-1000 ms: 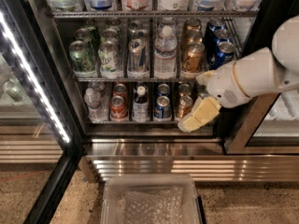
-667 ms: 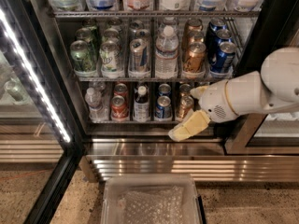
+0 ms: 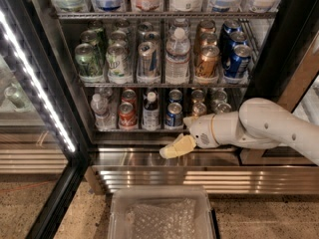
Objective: Pick blue plastic bottle from bottom shelf of fridge
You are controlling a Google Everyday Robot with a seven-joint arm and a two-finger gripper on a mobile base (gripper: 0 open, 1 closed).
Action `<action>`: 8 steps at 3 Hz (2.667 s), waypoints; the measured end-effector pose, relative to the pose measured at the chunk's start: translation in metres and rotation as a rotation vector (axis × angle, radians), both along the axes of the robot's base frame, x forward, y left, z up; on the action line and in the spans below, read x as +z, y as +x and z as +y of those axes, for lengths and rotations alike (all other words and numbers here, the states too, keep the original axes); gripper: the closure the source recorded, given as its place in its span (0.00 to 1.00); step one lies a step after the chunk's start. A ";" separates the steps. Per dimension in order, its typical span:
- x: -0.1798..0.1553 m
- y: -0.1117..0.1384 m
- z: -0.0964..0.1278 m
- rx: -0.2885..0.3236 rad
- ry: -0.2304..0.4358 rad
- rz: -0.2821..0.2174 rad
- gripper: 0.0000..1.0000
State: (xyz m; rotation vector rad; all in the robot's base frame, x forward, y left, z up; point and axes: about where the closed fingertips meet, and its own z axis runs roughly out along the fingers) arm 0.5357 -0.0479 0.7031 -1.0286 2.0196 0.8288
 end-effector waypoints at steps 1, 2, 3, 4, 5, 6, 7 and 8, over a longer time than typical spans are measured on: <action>-0.003 0.000 0.001 0.001 0.003 0.004 0.00; -0.006 -0.001 0.004 0.017 0.000 0.018 0.00; -0.023 0.008 0.023 0.084 0.025 0.045 0.00; -0.039 0.029 0.047 0.130 0.038 0.038 0.00; -0.040 0.030 0.050 0.133 0.041 0.039 0.18; -0.040 0.030 0.050 0.133 0.041 0.039 0.12; -0.049 0.023 0.056 0.151 0.015 0.025 0.00; -0.050 0.035 0.061 0.158 -0.032 -0.043 0.00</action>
Offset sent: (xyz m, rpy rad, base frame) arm -0.0018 0.0029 -0.0096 -0.0048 0.0335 0.0282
